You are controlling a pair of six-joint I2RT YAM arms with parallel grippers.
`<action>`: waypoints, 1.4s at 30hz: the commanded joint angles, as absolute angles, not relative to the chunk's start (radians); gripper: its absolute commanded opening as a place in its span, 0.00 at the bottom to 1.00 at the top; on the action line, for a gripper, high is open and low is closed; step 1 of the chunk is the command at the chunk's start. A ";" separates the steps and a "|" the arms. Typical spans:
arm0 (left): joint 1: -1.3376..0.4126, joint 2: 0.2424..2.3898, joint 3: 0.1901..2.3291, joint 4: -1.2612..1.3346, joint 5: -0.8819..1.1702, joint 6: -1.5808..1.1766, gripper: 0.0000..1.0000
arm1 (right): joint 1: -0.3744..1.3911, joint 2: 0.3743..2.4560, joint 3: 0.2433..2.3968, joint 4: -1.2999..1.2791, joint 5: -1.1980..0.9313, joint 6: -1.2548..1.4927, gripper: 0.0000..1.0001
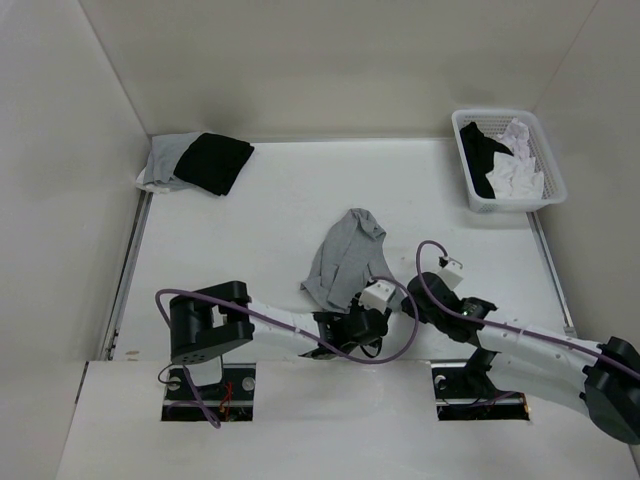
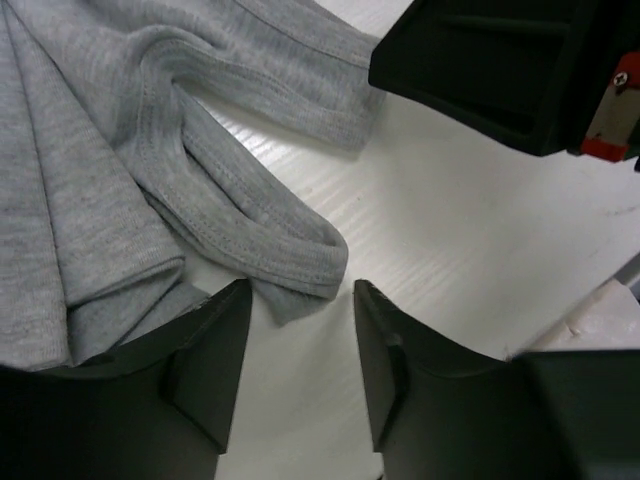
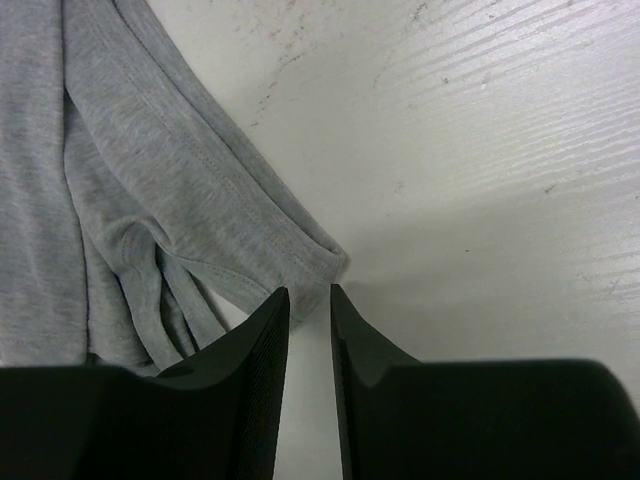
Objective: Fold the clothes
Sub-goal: Flatten the tank top out
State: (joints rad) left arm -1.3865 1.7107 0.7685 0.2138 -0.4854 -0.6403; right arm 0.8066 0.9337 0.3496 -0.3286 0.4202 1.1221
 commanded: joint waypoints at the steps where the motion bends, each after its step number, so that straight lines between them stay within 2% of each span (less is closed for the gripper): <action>1: -1.395 1.732 0.813 0.264 -0.554 -0.589 0.36 | 0.803 0.945 0.350 -0.305 0.440 1.131 0.27; 6: -1.387 1.735 0.804 0.250 -0.595 -0.580 0.09 | 0.803 0.945 0.354 -0.313 0.440 1.135 0.32; 10: -1.374 1.605 0.715 0.258 -0.659 -0.594 0.04 | 0.801 0.963 0.364 -0.307 0.430 1.138 0.39; 14: -1.357 1.525 0.670 0.265 -0.644 -0.598 0.04 | 0.801 1.020 0.370 -0.264 0.403 1.144 0.39; 16: -1.352 1.503 0.661 0.268 -0.632 -0.601 0.04 | 0.800 1.063 0.376 -0.233 0.391 1.144 0.34; 17: -1.349 1.494 0.657 0.275 -0.624 -0.601 0.04 | 0.792 1.096 0.383 -0.215 0.390 1.146 0.23; 19: -1.340 1.465 0.638 0.287 -0.621 -0.604 0.04 | 0.783 1.118 0.396 -0.195 0.403 1.144 0.09; 21: -1.323 1.393 0.615 0.285 -0.633 -0.603 0.03 | 0.786 1.070 0.422 -0.173 0.458 1.125 0.01; 25: -1.254 1.160 0.606 0.223 -0.664 -0.563 0.02 | 0.824 0.875 0.530 -0.233 0.554 1.013 0.00; 28: -1.148 0.918 0.733 0.106 -0.699 -0.454 0.01 | 0.875 0.706 0.765 -0.368 0.653 0.878 0.00; 31: -1.116 0.830 0.874 0.084 -0.709 -0.370 0.01 | 0.974 0.693 1.017 -0.422 0.725 0.742 0.00; 37: -1.226 0.779 1.225 0.098 -0.765 -0.175 0.01 | 1.362 0.857 1.550 -0.350 1.010 0.329 0.00; 41: -1.365 0.811 1.431 0.159 -0.802 0.007 0.00 | 1.585 1.018 1.808 -0.058 1.132 -0.135 0.00; 42: -1.390 0.819 1.455 0.172 -0.808 0.030 0.00 | 1.597 1.028 1.819 -0.040 1.141 -0.162 0.00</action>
